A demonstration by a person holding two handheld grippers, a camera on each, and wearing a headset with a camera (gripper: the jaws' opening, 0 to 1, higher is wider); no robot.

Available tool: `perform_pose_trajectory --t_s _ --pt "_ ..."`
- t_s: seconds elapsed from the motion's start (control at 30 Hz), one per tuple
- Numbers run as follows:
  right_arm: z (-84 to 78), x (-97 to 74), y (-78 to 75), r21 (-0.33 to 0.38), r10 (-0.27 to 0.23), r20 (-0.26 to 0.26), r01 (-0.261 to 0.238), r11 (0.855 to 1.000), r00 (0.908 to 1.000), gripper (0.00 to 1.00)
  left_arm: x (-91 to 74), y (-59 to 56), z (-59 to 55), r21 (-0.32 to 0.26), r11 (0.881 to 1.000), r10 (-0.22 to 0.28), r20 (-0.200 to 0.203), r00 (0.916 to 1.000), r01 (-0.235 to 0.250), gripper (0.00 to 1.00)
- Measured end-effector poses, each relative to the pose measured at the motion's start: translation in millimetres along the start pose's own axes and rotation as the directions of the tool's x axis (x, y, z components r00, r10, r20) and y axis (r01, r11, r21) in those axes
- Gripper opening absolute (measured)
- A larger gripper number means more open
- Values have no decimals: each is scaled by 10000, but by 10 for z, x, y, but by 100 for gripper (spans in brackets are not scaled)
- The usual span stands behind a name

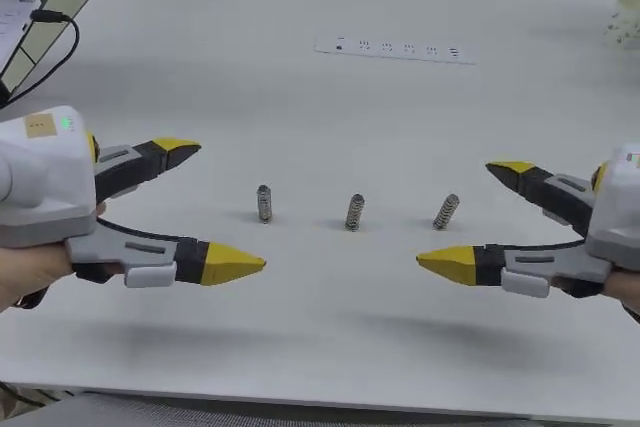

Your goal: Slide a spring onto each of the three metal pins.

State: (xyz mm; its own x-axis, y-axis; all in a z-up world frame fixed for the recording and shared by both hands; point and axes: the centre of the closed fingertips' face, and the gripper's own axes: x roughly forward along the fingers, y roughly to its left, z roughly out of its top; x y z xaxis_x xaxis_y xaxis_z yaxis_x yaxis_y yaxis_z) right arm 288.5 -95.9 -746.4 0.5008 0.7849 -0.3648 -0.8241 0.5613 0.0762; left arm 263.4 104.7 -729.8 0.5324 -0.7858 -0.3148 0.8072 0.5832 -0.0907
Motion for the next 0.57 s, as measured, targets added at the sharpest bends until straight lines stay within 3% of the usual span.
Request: perform_pose_trajectory --t_s 0.33,0.57 --pt "-89 -205 -42 209 -236 -112 238 9995 9997 99 -148 59 -15 -161 9988 453 61 9990 -452 98" --pt "-64 -205 -49 377 -383 31 382 9986 9993 99 -147 3 -54 -258 9986 454 -36 9990 -455 98"
